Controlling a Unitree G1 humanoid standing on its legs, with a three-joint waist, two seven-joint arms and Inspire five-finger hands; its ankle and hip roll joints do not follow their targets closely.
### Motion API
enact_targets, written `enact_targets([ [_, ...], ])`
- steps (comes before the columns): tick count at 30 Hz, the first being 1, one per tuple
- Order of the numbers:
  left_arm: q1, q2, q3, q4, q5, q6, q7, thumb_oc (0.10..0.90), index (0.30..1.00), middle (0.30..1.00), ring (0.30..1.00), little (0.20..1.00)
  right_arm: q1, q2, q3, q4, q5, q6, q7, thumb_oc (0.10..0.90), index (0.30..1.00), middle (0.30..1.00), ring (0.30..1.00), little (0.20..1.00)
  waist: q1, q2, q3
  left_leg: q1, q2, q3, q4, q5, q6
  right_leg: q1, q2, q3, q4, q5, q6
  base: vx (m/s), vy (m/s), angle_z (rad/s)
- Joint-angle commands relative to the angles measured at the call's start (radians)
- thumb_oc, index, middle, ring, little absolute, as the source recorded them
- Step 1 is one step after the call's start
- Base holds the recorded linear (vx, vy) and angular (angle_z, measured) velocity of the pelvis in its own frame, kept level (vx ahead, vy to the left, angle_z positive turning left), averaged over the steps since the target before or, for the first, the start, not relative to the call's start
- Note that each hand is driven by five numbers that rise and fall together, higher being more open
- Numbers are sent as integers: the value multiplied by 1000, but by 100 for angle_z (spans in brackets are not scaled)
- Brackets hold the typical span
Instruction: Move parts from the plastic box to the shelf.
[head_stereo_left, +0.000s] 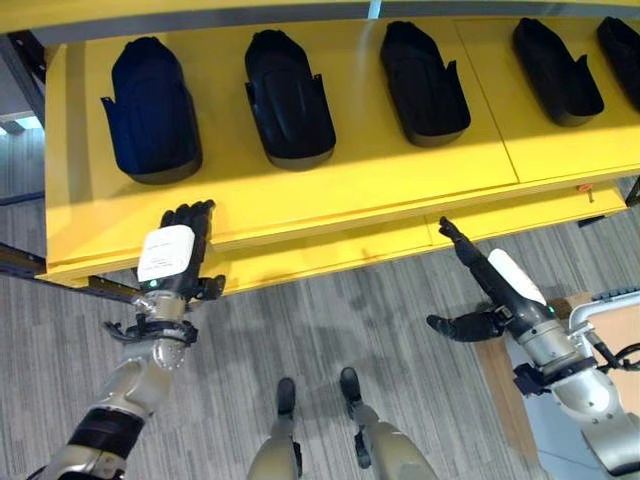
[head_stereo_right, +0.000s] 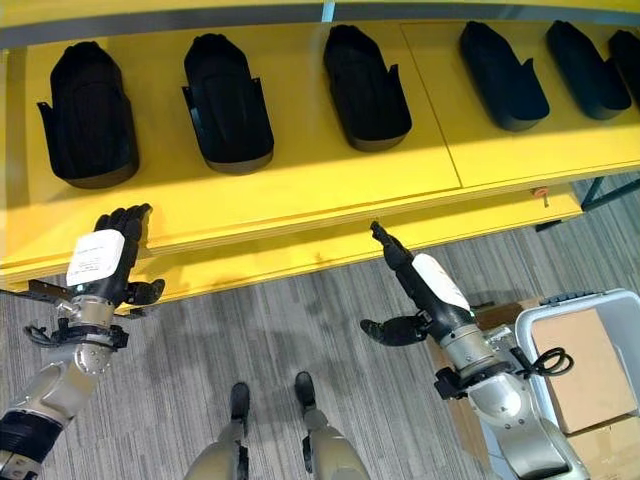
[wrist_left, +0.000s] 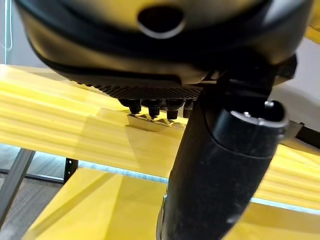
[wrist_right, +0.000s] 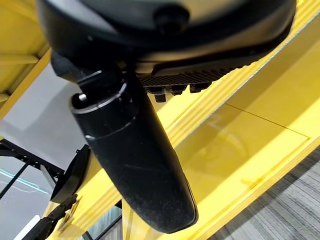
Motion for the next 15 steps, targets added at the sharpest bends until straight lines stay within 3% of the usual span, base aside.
enact_targets([
  [1, 9, -28, 50, -84, -59, -83, -7, 900, 1000, 1000, 1000, 1000, -63, -28, -17, -85, 8, -64, -48, 900, 1000, 1000, 1000, 1000, -1, 7, -64, 51, -11, 63, 4, -49, 48, -49, -20, -31, 106, -44, 31, 0, 0, 0],
  [8, 114, -50, 50, -209, -170, -157, -69, 900, 1000, 1000, 1000, 1000, -194, -43, 76, -89, -38, -70, -39, 900, 1000, 1000, 1000, 1000, 22, 21, -75, 68, -17, 50, -2, -47, 50, -31, -21, -39, 112, -49, 28, -4, -10, 1],
  [15, 179, -56, 44, -271, -227, -178, -98, 900, 1000, 1000, 1000, 1000, -308, -43, 163, -47, -99, -59, -54, 900, 1000, 1000, 1000, 1000, 34, 29, -78, 78, -21, 38, -3, -45, 52, -20, -22, -48, 119, -53, 26, -10, -22, 7],
])
